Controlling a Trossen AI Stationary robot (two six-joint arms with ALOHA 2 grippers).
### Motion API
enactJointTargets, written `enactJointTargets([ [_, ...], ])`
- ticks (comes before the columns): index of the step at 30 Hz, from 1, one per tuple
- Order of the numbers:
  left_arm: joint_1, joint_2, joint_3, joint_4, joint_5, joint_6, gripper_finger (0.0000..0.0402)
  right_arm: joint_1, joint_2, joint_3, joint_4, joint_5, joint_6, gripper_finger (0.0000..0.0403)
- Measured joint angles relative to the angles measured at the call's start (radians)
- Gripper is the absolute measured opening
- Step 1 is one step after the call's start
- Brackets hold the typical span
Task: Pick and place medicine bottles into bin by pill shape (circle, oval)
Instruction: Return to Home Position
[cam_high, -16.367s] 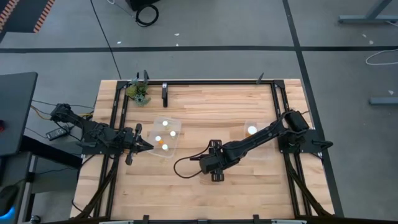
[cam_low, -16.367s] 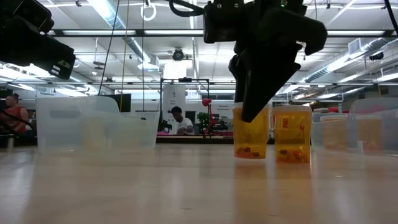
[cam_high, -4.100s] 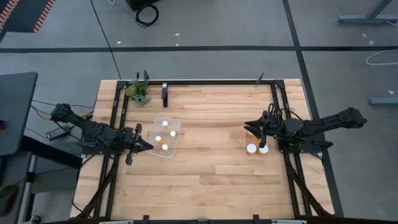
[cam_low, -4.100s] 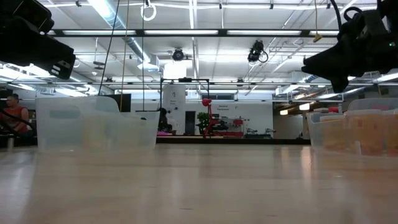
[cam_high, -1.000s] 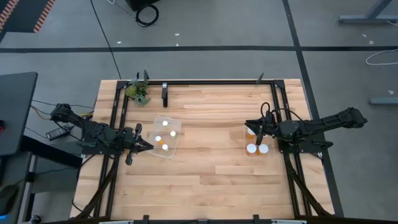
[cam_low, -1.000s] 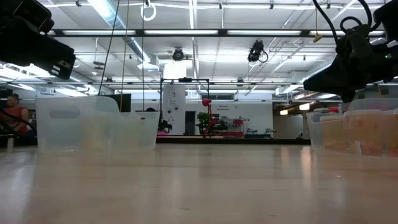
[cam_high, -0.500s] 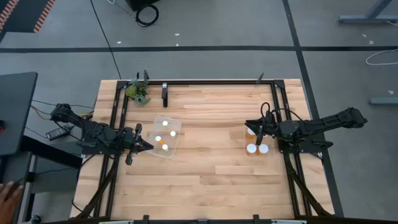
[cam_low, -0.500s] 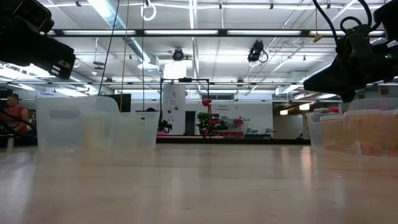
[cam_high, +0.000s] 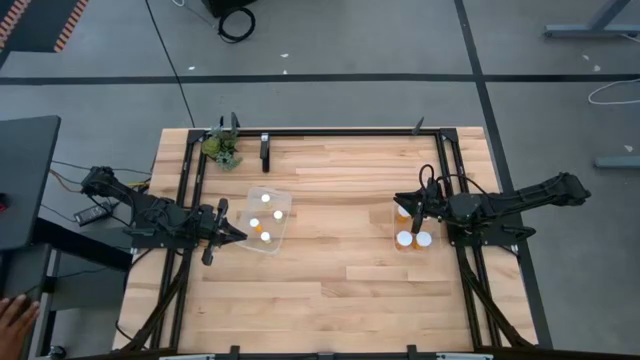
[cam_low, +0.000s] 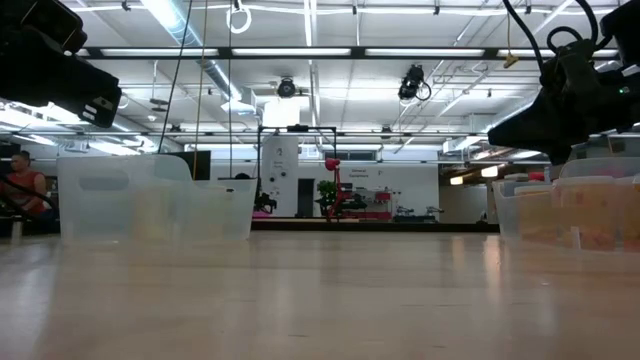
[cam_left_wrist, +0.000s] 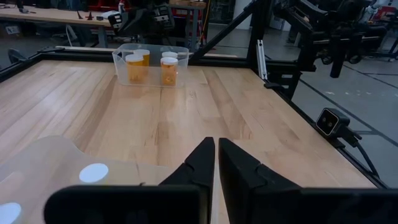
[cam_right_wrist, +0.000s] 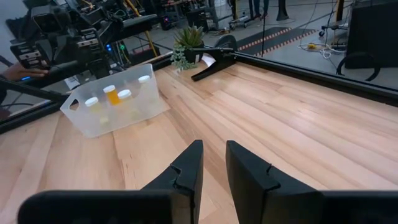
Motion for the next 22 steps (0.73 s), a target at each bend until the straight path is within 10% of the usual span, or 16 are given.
enactJointTargets([
  [22, 0.000, 0.000, 0.000, 0.000, 0.000, 0.000, 0.0030, 0.000, 0.000, 0.000, 0.000, 0.000, 0.000, 0.0076],
])
